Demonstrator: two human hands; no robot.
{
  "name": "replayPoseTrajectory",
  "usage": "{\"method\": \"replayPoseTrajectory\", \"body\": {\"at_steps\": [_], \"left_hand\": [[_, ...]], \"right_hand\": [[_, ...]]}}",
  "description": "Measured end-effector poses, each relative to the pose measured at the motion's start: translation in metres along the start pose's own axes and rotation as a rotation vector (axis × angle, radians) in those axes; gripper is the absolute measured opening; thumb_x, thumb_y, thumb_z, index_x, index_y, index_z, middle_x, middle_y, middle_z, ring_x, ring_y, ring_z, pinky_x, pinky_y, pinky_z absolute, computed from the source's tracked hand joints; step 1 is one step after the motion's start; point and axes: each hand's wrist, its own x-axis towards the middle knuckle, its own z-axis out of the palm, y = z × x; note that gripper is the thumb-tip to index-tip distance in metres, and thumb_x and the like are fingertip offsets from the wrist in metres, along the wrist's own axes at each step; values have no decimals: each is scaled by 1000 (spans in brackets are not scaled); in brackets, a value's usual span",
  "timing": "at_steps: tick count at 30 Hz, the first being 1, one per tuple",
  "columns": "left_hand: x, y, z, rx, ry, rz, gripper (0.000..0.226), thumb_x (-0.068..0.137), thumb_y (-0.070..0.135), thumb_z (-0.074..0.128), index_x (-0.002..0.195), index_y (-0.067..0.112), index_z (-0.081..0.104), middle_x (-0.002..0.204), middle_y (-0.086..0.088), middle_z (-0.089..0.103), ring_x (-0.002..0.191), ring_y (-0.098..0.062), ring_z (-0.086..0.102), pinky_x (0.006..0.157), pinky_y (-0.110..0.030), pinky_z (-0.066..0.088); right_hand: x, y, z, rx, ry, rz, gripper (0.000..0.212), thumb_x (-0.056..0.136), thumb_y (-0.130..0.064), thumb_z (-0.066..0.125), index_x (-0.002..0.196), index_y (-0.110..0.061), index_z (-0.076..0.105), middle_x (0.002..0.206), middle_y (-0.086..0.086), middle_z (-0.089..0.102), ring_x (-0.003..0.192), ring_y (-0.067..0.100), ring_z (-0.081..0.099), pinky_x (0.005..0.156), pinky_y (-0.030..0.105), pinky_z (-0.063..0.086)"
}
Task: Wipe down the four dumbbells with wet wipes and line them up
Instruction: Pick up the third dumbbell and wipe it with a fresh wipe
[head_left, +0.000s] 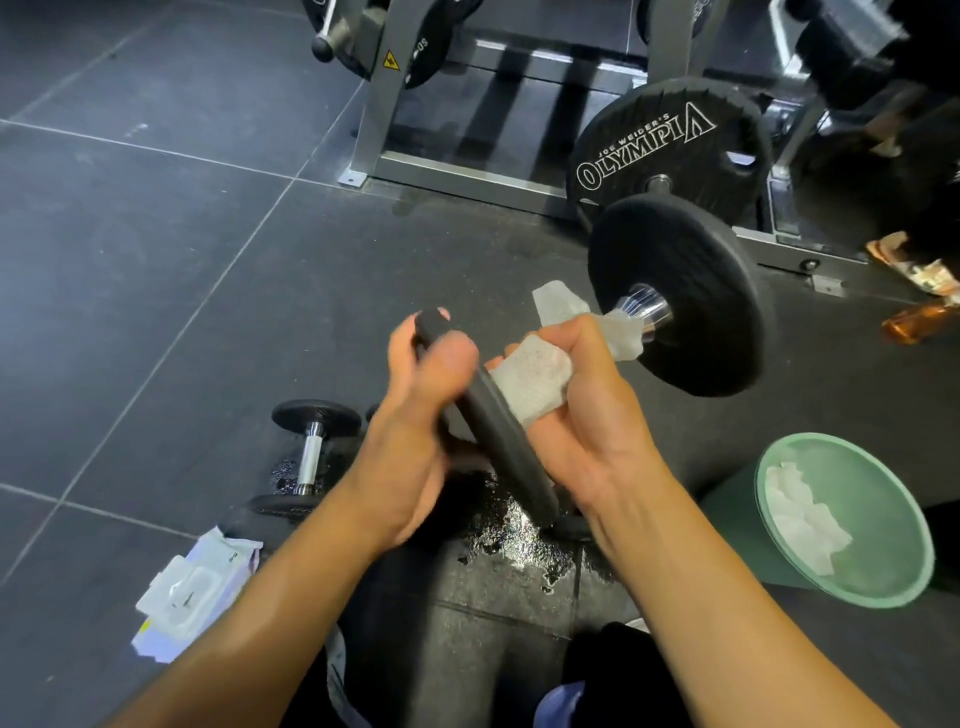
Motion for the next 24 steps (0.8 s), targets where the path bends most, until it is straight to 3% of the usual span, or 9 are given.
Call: {"method": "replayPoseTrajectory", "body": {"at_steps": [2,4,6,9,12,16,19,22,24], "left_hand": [[0,-4,-14,489,0,350,106,65,62,86,148,20,35,147,16,51,128,-9,60,104,-31,48],[7,-9,-28,629,21,518,110,81,73,70,154,6,24,167,-12,25,154,-17,34,123,-32,31],[11,-1,-24,220,158,311,101,86,77,50,159,12,27,164,-11,38,138,8,48,113,-19,41],[3,1,-15,-245,164,-370,94,84,93,25,140,26,61,127,-3,76,111,-21,76,82,-49,64],[3,-2,-22,-365,-1,-600,110,78,99,25,136,17,71,139,-15,68,123,-36,68,102,-68,48],[2,-17,-15,-365,131,-254,84,75,71,67,137,15,56,117,-14,63,100,-24,70,89,-41,58],[-1,-15,-15,280,101,337,98,68,42,81,148,12,34,148,-16,41,132,-10,56,108,-32,49],[-2,-22,-27,652,-42,622,110,79,71,76,154,13,22,169,-25,13,161,-28,19,126,-62,26],[-2,-21,-22,278,-5,369,103,78,85,63,156,28,28,167,-8,31,158,-27,30,119,-72,31]], "right_hand": [[0,1,-2,-20,9,11,10,84,-17,57,86,-9,51,70,11,52,59,22,60,59,31,55],[-1,4,-2,14,-29,44,14,81,-19,60,86,-9,51,70,10,53,60,23,60,62,34,54],[-3,6,-3,28,-47,37,11,85,-15,56,80,-11,47,64,7,51,57,21,58,59,33,53],[-2,6,-3,2,-22,-5,13,90,-10,51,79,-13,45,63,4,47,56,19,54,62,35,55],[1,8,-6,-56,-18,-26,16,81,-10,60,92,-11,48,73,8,46,73,27,53,78,47,56],[1,6,-3,-60,-15,-46,17,85,-9,56,100,-9,47,75,12,49,71,28,58,67,38,57],[0,1,0,29,-9,-25,8,88,-11,51,81,-8,50,64,9,51,57,20,58,58,32,55],[-4,-3,0,54,-40,35,15,81,-19,52,68,-12,48,59,4,48,52,17,53,54,27,51],[-7,-6,-1,80,-62,29,21,84,-18,49,63,-13,47,58,2,44,50,15,48,51,25,48]]}}
